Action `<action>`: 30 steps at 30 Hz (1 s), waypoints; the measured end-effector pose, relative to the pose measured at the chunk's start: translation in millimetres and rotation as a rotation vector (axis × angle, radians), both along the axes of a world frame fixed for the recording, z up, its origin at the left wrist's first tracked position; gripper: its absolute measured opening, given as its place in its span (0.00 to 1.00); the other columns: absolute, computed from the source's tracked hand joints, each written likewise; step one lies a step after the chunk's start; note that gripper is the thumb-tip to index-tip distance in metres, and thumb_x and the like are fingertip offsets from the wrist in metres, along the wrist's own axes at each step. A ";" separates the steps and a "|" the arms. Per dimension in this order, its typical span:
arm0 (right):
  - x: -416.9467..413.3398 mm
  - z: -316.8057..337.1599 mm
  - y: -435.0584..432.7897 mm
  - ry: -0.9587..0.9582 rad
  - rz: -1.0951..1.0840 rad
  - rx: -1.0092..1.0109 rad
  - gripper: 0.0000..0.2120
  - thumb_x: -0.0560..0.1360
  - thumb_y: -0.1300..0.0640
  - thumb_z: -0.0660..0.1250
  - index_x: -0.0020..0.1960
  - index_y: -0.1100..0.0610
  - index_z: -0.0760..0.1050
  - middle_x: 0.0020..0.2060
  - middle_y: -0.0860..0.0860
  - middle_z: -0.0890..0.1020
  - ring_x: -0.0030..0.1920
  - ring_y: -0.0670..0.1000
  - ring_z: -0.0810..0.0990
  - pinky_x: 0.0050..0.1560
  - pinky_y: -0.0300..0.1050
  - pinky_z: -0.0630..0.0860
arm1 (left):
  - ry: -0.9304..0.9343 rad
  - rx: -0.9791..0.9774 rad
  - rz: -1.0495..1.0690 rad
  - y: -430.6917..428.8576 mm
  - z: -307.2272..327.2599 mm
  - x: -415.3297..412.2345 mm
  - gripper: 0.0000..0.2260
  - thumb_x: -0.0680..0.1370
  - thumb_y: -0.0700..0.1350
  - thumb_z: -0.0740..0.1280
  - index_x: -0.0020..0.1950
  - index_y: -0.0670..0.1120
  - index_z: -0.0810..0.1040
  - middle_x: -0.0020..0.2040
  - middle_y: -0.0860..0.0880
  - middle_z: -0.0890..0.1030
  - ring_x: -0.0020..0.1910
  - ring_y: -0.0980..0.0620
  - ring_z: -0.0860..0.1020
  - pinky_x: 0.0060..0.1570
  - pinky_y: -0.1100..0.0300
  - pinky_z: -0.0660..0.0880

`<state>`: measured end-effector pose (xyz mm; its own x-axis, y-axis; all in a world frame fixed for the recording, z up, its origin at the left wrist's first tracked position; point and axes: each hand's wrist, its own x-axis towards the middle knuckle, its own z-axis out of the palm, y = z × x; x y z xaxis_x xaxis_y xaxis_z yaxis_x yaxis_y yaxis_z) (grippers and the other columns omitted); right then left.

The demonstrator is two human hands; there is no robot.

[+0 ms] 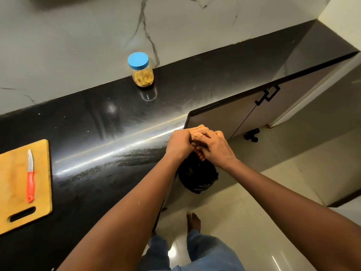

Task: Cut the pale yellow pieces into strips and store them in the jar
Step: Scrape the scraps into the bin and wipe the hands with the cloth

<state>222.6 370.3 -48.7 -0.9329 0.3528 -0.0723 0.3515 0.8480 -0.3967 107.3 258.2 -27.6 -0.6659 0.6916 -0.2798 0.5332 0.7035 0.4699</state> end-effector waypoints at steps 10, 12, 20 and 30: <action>-12.7 11.5 8.3 0.068 -0.005 -0.041 0.17 0.76 0.51 0.67 0.65 0.45 0.76 0.61 0.44 0.77 0.57 0.54 0.68 0.56 0.48 0.72 | -0.129 0.096 0.057 -7.5 9.9 -16.6 0.09 0.69 0.40 0.77 0.48 0.43 0.85 0.40 0.44 0.85 0.43 0.47 0.82 0.47 0.55 0.79; -19.0 18.0 6.4 0.086 -0.005 -0.066 0.16 0.75 0.51 0.68 0.63 0.46 0.78 0.60 0.45 0.79 0.58 0.53 0.70 0.58 0.45 0.70 | -0.194 0.136 0.071 -17.0 16.1 -22.9 0.09 0.69 0.39 0.77 0.48 0.42 0.84 0.38 0.43 0.84 0.39 0.46 0.83 0.45 0.52 0.81; -82.6 57.5 -54.2 0.286 0.117 -0.193 0.11 0.73 0.54 0.69 0.54 0.48 0.82 0.51 0.45 0.84 0.52 0.46 0.79 0.59 0.46 0.73 | -0.322 0.224 0.217 -100.3 66.3 -73.0 0.10 0.69 0.36 0.78 0.49 0.39 0.85 0.33 0.42 0.84 0.34 0.46 0.84 0.38 0.56 0.82; -146.1 42.8 -279.7 0.142 0.500 -0.140 0.18 0.74 0.46 0.68 0.62 0.52 0.77 0.57 0.56 0.77 0.53 0.61 0.72 0.51 0.52 0.74 | -0.222 -0.288 0.454 -304.5 73.7 -107.9 0.05 0.67 0.38 0.77 0.38 0.46 0.84 0.31 0.47 0.84 0.29 0.54 0.82 0.35 0.64 0.78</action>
